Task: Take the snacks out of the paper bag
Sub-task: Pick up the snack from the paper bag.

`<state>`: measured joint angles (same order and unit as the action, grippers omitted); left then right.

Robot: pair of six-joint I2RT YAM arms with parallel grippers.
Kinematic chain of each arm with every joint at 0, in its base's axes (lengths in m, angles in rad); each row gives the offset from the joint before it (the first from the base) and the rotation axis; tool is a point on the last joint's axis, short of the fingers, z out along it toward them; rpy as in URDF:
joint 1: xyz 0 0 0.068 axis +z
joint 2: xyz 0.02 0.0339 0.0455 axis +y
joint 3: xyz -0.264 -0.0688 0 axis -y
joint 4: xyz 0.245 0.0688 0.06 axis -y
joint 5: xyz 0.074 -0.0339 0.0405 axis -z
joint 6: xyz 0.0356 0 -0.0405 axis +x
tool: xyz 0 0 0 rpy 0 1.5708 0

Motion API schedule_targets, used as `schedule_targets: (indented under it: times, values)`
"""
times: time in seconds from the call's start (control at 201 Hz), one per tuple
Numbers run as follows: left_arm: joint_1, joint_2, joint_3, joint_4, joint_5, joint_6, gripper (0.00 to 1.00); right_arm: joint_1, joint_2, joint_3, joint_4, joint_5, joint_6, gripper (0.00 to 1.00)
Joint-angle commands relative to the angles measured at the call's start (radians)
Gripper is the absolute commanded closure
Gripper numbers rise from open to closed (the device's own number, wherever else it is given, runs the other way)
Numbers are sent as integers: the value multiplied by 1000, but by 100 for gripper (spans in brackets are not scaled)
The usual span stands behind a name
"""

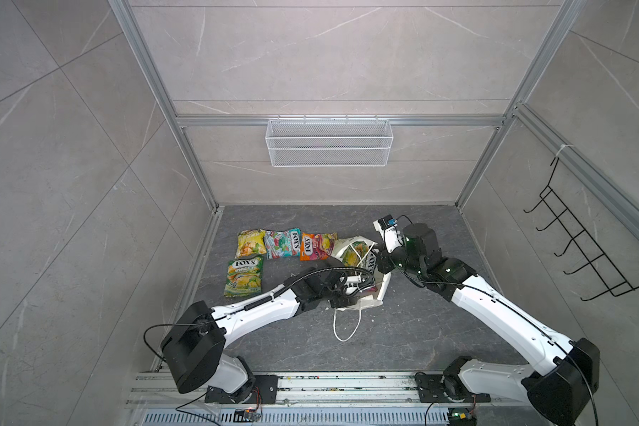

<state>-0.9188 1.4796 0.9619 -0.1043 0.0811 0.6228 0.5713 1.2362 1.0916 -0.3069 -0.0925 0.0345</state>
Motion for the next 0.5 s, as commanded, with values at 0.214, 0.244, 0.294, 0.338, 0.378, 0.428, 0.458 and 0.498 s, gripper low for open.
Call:
schedule_targets:
  times: [0.214, 0.244, 0.294, 0.338, 0.378, 0.428, 0.458, 0.498]
  values:
    - [-1, 149, 92, -7, -20, 86, 34, 4, -50, 5, 36, 10, -3, 100]
    - [-1, 166, 102, -9, -23, 87, 34, 4, -51, 4, 36, 9, -4, 100]
    - [0, 190, 111, -1, -24, 91, 34, 4, -49, 4, 36, 6, -7, 100]
    - [0, 209, 114, 11, -25, 94, 34, 4, -49, 4, 38, 2, -9, 100]
    - [4, 227, 120, 14, -21, 96, 34, 5, -51, 0, 44, -4, -9, 100]
    - [6, 252, 127, 18, -21, 97, 34, 4, -56, -5, 51, -7, -12, 100]
    - [7, 266, 131, 20, -23, 98, 35, 3, -58, -7, 57, -9, -10, 100]
    - [9, 279, 133, 30, -32, 98, 37, 4, -59, -9, 62, -10, -12, 100]
